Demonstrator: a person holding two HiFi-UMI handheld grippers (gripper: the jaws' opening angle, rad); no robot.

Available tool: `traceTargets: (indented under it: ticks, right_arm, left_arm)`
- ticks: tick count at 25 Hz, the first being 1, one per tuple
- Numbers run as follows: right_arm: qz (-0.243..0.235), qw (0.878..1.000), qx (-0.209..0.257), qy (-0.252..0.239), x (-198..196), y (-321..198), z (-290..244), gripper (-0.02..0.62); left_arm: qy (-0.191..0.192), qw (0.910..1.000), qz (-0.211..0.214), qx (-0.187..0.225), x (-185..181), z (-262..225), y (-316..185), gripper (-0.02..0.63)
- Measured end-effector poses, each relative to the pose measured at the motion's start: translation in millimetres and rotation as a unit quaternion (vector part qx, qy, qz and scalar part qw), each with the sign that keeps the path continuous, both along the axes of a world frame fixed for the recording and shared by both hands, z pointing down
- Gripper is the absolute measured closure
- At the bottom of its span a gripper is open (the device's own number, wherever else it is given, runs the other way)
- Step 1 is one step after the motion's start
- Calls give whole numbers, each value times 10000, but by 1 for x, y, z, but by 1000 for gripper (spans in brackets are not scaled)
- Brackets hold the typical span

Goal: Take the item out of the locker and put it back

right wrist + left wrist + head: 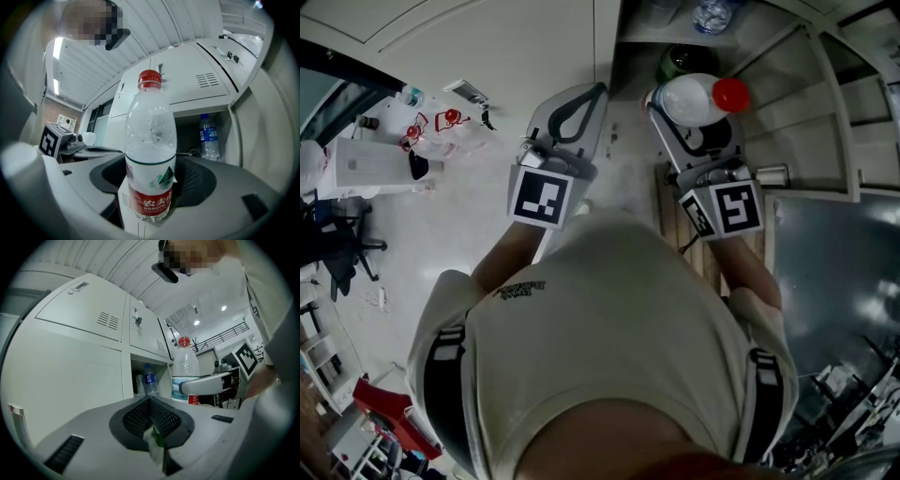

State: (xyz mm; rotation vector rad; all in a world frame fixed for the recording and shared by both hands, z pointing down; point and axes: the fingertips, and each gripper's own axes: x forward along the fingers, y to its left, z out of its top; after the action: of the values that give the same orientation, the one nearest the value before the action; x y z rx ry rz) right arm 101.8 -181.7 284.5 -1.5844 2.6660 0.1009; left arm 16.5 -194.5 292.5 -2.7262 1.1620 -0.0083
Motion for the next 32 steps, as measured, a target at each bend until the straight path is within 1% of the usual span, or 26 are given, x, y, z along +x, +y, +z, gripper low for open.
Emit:
traceTargets:
  ticks: [6, 11, 17, 23, 28, 32]
  right_arm:
    - [31, 9999, -72, 97, -3, -33, 7, 287]
    - [99, 9997, -164, 156, -6, -60, 25, 287]
    - [179, 9982, -438, 370, -12, -89, 57, 287]
    - [260, 9959, -691, 529, -16, -112, 92, 287]
    - [369, 9941, -806, 619, -16, -128, 121, 287]
    - [416, 9915, -1039, 670, -15, -140, 146, 287]
  left_arm:
    - [35, 9999, -85, 52, 4, 0, -13, 594]
    - [51, 9999, -143, -47, 8, 12, -26, 594]
    - [165, 9991, -274, -281, 9, 38, -46, 594]
    - [107, 9986, -307, -421, 12, 63, -57, 594]
    - [102, 9982, -460, -372, 9, 80, -62, 594]
    - [68, 9979, -460, -460, 14, 101, -66, 594]
